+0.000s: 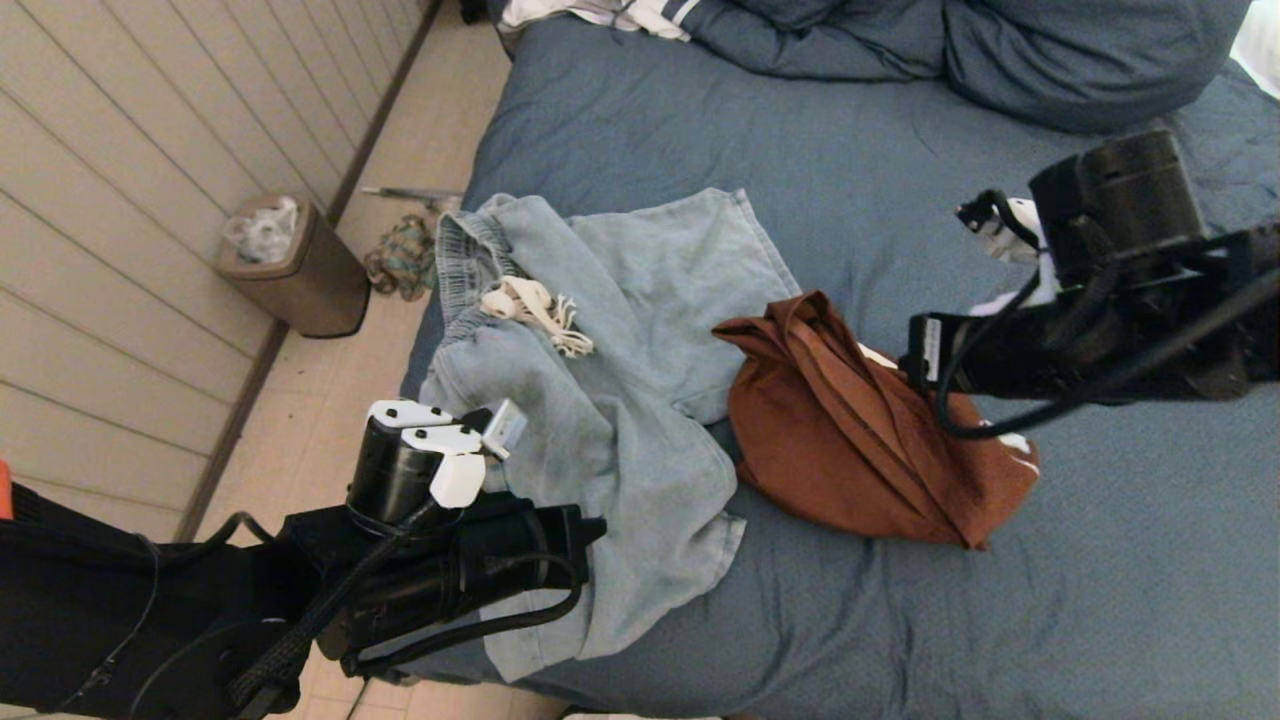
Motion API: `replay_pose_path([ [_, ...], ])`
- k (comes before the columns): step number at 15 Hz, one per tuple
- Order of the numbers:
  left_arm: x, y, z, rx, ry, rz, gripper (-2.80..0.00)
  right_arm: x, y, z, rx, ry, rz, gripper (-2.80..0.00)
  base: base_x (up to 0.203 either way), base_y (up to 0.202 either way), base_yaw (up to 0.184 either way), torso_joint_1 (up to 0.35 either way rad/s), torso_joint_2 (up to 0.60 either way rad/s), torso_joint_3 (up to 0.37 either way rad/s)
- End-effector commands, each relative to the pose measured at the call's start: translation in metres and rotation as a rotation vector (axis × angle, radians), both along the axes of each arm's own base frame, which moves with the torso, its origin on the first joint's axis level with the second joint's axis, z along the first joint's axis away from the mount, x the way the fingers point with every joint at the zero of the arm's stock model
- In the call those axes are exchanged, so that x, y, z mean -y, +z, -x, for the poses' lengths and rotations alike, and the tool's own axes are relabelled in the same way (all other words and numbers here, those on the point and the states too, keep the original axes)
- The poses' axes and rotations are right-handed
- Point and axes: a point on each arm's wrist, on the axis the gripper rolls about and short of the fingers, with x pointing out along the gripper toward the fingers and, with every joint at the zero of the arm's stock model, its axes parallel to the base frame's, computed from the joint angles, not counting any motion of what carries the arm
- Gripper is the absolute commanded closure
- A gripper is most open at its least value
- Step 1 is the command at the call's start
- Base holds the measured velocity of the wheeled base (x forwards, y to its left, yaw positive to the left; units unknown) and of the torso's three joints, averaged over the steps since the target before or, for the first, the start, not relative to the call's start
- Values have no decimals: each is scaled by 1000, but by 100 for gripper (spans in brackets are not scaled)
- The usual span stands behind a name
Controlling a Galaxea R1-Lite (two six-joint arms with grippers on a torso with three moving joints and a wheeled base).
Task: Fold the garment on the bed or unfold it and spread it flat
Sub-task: Fold the brown shorts
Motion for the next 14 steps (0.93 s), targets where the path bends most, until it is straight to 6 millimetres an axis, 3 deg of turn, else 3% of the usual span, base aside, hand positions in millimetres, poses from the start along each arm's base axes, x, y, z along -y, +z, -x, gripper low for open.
replay_pose_path([
  [1,0,1,0,1,1,6,0,17,-15,56,-27,24,11,0,0,0,0,0,0,0],
  [5,2,-4,-2,-11,0,-4,0,25,-76,79,-218,47,90,0,0,0,0,0,0,0],
  [10,1,0,-1,5,6,4,0,0,-125,32,-279,66,119,0,0,0,0,0,0,0],
  [12,2,-1,-2,4,6,4,0,-13,-136,14,-276,81,120,0,0,0,0,0,0,0],
  [14,2,-2,-2,9,7,10,0,-24,-134,0,-255,93,111,0,0,0,0,0,0,0],
])
